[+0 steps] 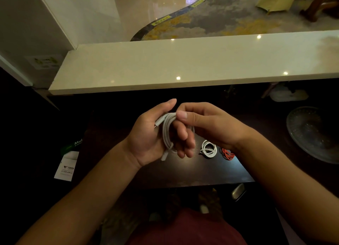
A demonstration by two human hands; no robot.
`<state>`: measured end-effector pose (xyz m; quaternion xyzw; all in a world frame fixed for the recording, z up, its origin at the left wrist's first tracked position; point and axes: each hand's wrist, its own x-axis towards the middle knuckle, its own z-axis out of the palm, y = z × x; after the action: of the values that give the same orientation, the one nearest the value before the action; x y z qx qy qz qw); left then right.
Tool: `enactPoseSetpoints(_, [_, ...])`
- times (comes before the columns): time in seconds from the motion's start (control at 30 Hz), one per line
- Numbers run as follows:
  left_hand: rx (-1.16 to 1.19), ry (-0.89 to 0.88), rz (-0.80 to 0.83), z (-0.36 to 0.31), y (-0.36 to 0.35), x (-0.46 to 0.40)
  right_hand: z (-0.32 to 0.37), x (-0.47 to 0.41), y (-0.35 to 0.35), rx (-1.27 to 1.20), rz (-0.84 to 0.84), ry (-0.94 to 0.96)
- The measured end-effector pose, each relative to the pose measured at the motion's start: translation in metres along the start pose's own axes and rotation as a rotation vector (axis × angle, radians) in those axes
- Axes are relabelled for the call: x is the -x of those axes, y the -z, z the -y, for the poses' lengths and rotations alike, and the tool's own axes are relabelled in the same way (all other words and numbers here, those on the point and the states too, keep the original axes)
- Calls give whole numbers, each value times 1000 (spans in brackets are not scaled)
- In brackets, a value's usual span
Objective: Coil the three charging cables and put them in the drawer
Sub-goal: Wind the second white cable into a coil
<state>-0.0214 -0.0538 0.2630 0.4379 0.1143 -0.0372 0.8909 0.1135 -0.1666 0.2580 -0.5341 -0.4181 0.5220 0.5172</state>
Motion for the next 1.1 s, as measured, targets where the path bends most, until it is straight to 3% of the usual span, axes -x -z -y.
enactPoseSetpoints(0.37, [-71, -73, -270, 14, 6, -8, -17, -9, 1, 31, -133, 43])
enactPoseSetpoints(0.5, [-76, -16, -201, 13, 6, -5, -9, -8, 12, 167, -96, 70])
enactPoseSetpoints(0.6, [-89, 5, -184, 14, 2, -4, 1, -6, 13, 403, -41, 87])
enactPoseSetpoints(0.67, [-74, -2, -168, 14, 0, -5, 4, -7, 11, 589, -71, 159])
enactPoseSetpoints(0.77, [-48, 18, -141, 14, 5, -5, 4, -7, 12, 680, -131, 276])
enactPoseSetpoints(0.83, [-37, 24, -119, 15, 9, -4, 2, -6, 13, 659, -136, 316])
enactPoseSetpoints(0.97, [-9, 11, -72, 17, 12, -2, 4, 1, 14, 366, -89, 245])
enactPoseSetpoints(1.1, [-73, 19, -73, 16, 10, -1, 9, 5, 18, 384, 26, 169])
